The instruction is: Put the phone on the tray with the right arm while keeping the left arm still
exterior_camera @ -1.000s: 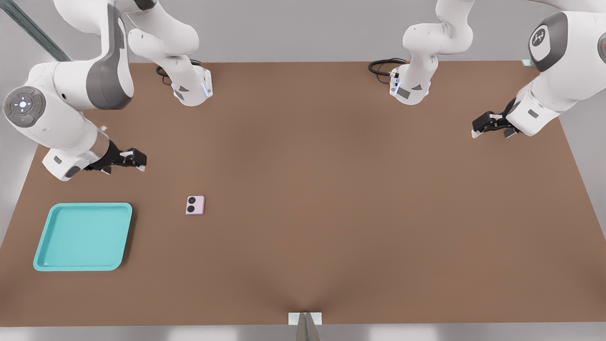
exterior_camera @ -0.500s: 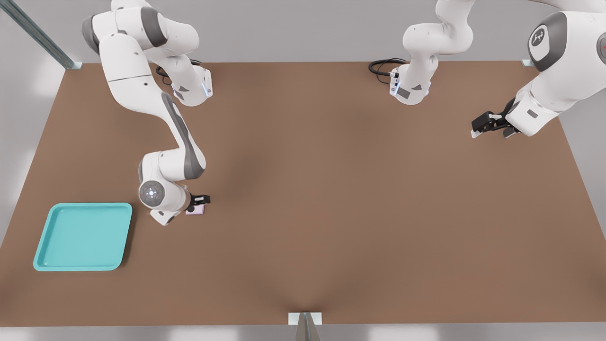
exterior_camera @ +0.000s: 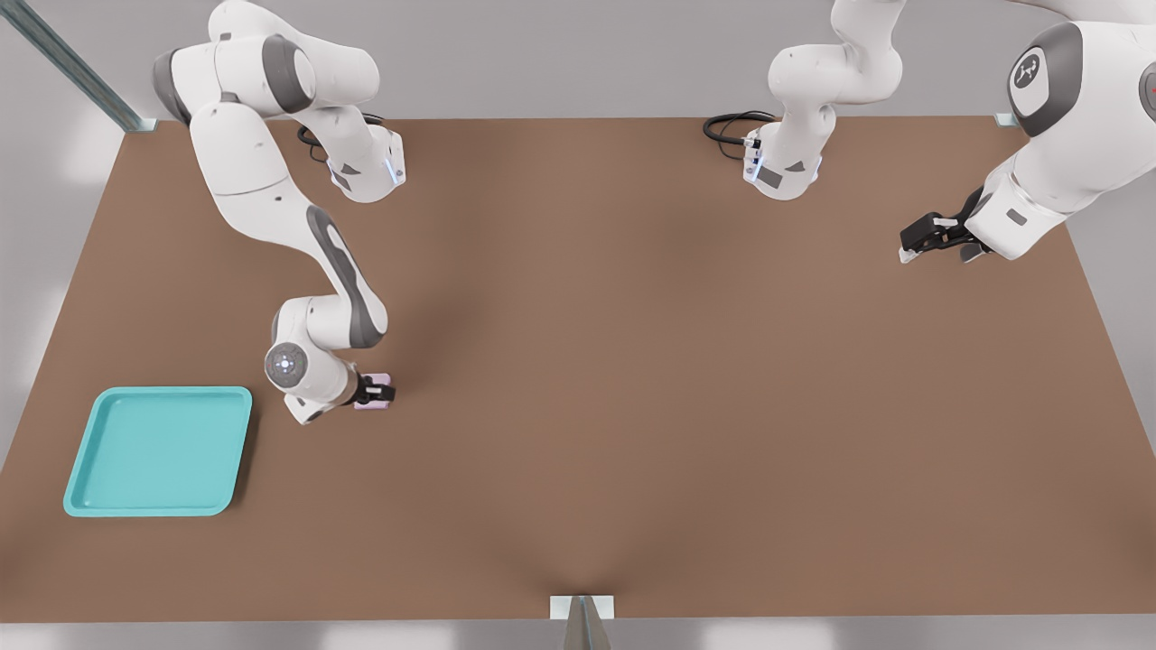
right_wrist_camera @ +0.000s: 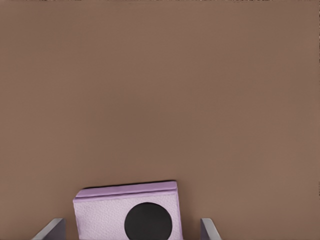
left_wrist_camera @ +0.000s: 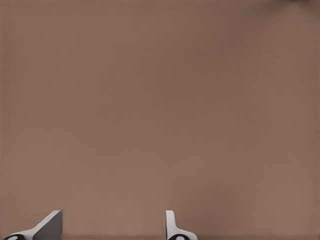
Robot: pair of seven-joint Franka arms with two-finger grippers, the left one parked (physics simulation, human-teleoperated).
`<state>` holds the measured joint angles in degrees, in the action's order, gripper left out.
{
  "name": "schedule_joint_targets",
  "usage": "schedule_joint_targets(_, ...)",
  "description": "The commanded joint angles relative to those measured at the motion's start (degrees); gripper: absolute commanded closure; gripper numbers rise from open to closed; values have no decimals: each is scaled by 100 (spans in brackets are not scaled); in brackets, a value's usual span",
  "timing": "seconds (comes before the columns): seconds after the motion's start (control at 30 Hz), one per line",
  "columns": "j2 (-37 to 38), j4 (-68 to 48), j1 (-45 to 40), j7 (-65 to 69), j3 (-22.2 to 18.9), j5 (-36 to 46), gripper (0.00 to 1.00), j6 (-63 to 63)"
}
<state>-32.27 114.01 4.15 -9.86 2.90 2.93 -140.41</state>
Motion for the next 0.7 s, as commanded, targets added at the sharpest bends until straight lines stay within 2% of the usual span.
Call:
schedule_joint_targets(0.0, -25, -1, -28, -368, 0, 23, 0, -276)
schedule_joint_targets(0.13, -69, 7, 7, -341, 9, 23, 0, -267)
schedule_joint_targets(0.17, -69, 7, 16, -341, 18, 23, 6, -259)
schedule_joint_targets(0.37, -43, 25, 7, -297, 44, -3, 24, -215)
schedule_joint_targets(0.67, 221, -335, -248, 291, 35, -30, 25, 391)
